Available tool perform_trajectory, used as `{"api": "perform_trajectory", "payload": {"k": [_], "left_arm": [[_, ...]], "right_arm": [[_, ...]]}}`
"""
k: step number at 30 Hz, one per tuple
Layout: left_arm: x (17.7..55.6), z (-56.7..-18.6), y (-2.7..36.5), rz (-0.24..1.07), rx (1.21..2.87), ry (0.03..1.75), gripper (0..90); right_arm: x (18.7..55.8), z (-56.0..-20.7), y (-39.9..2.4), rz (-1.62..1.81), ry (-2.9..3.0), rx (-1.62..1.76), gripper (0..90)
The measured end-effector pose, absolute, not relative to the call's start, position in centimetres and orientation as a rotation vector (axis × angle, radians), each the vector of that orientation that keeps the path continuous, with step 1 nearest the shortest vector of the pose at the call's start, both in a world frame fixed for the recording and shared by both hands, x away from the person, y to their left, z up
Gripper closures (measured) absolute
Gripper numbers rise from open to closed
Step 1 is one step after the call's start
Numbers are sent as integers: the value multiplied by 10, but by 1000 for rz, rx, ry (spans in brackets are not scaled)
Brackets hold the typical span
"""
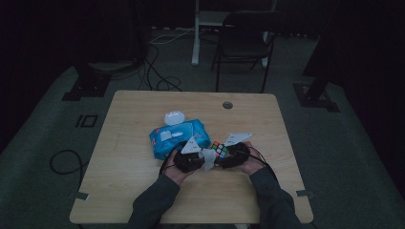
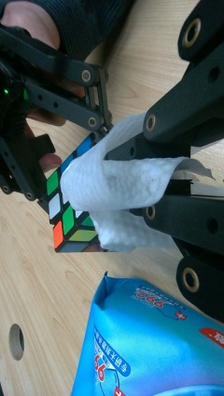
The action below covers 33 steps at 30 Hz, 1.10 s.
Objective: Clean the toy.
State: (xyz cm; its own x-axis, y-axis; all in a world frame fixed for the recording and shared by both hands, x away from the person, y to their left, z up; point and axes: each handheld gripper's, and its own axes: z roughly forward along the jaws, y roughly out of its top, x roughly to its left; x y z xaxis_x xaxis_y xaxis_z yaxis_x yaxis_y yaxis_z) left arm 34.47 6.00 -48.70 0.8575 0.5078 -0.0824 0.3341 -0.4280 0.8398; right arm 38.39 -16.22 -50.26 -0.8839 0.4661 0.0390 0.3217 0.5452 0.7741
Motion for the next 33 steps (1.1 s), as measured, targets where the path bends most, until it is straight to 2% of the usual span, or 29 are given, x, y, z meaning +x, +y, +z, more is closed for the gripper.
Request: {"api": "perform_trajectory", "payload": {"k": [20,33], "left_arm": [[345,-502,65,250,2114,664,852],[337,-511,38,222,2152,607,852]], "right_arm": [[383,-495,-167,1296,2566,676,346],[384,-491,-160,1326,2526,719,346]]}}
